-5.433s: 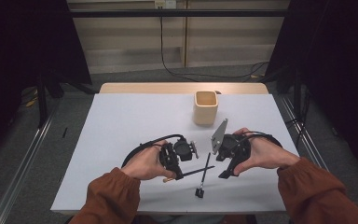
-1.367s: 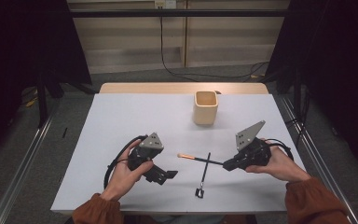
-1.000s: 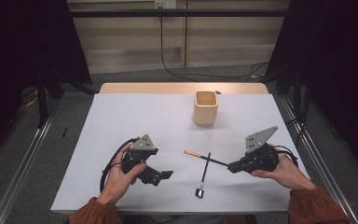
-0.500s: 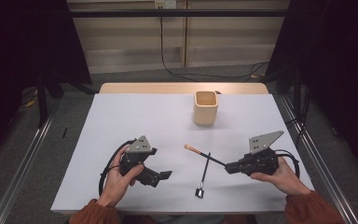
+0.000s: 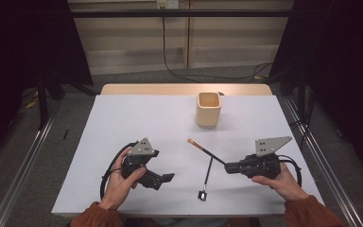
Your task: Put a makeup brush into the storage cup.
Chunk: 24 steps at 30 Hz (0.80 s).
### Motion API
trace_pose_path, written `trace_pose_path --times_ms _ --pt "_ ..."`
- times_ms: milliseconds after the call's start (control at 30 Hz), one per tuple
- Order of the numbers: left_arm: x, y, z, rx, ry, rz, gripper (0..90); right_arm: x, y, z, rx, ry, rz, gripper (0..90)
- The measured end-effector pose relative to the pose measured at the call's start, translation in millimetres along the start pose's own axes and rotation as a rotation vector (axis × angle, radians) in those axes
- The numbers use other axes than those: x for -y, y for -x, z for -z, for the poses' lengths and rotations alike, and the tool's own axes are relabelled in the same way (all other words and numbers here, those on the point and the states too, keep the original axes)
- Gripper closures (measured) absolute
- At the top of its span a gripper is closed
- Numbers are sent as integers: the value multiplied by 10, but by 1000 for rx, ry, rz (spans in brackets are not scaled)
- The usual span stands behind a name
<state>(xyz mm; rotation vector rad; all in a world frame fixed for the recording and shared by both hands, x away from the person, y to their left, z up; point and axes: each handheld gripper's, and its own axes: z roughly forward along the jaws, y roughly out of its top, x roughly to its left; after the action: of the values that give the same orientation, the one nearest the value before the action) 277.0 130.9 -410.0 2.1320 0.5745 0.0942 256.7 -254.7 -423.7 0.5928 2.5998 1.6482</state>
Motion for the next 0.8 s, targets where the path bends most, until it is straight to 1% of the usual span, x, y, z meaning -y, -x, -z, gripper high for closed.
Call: trace_pose_path --times_ms 133,233,267,400,467,533,600,667,767,800 --pt "3 3 11 -2 17 0 30 7 -21 -22 17 27 10 863" --pt "0 14 10 -1 24 -5 30 5 -39 -25 20 69 24 862" --pt "0 16 6 0 27 -7 29 6 -40 -28 14 82 21 862" --pt "-2 21 -11 -15 23 -7 30 12 -42 -41 7 100 14 861" --pt "1 20 -21 -9 21 -6 30 10 -37 -39 8 121 10 861" --pt "6 31 -29 -9 32 -5 30 7 -38 -36 9 138 7 861" --pt "7 33 -32 -5 36 -2 29 5 -42 -31 32 153 10 862" --pt "7 37 -33 -4 46 2 28 10 -36 -25 55 162 2 862" --pt "6 48 -33 -4 70 4 27 6 -32 -20 61 172 2 862" --pt "5 52 -35 2 78 5 27 6 -32 -18 59 175 1 862"
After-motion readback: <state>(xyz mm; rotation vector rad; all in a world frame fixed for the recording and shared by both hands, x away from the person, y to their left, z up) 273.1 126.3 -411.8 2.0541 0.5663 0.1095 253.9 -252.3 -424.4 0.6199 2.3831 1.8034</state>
